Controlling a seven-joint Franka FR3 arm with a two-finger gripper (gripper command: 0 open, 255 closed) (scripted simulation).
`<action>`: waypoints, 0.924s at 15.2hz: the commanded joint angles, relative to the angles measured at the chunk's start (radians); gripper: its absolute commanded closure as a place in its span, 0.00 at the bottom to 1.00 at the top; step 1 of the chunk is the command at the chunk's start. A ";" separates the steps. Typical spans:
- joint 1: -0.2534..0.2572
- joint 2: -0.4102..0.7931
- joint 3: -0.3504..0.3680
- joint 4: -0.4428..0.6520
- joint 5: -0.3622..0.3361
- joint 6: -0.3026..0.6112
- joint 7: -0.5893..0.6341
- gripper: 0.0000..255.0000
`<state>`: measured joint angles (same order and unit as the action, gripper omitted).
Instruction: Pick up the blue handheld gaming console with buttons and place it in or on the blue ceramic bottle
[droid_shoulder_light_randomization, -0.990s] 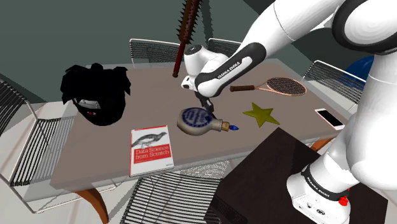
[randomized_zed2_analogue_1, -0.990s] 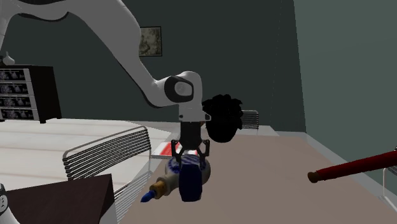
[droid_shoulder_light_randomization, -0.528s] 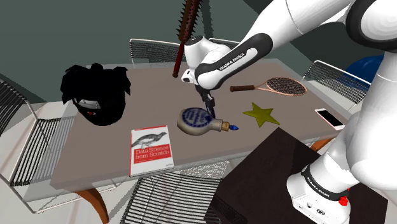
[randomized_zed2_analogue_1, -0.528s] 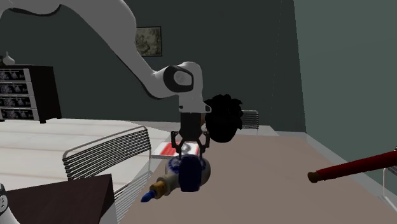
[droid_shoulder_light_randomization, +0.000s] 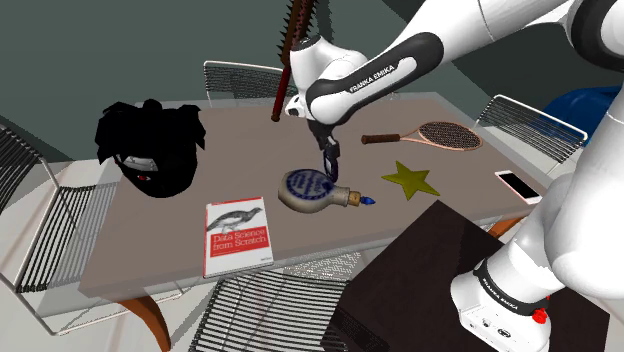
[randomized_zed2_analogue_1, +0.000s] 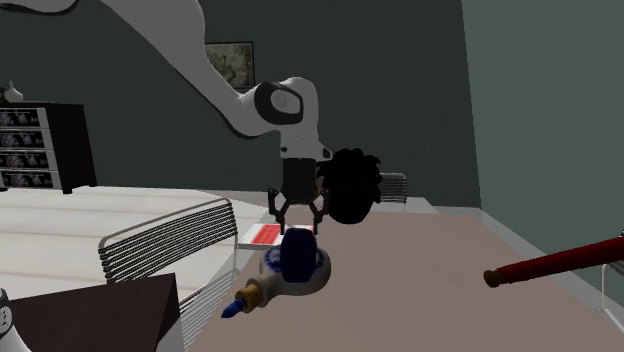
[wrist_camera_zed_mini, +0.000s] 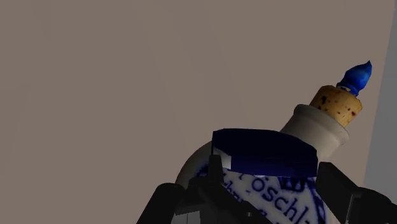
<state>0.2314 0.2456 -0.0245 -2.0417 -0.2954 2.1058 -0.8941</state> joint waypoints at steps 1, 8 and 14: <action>0.000 -0.017 0.000 0.005 0.003 -0.021 -0.007 1.00; 0.001 -0.066 0.003 0.039 0.014 -0.102 -0.029 1.00; 0.014 -0.100 0.014 0.078 0.025 -0.179 -0.029 1.00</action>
<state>0.2387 0.1564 -0.0162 -1.9663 -0.2732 1.9439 -0.9300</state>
